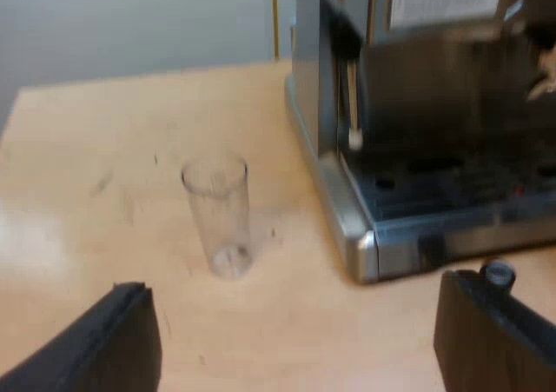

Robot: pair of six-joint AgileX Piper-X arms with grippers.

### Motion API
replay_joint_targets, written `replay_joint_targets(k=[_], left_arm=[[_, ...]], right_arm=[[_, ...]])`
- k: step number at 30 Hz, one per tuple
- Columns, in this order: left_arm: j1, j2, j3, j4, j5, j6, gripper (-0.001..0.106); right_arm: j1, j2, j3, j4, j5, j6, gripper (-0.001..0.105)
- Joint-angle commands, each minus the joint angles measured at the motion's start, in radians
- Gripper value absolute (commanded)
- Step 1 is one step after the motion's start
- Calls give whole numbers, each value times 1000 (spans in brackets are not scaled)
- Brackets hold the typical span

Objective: Pour the beans into the coffee machine

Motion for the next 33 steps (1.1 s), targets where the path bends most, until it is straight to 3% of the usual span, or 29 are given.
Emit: replay_joint_targets(k=[1, 8, 19, 33], left_arm=[[-2, -35, 44, -2, -16, -12, 67], [-2, -35, 114, -2, -15, -12, 67], [-2, -35, 116, -14, -15, -12, 67], [-2, -35, 116, -17, -15, -12, 67]], right_arm=[[0, -47, 30, -7, -13, -2, 79], [0, -45, 115, -7, -13, -2, 79], [0, -45, 220, -7, -13, 1, 79], [0, -45, 260, 15, -20, 2, 79]])
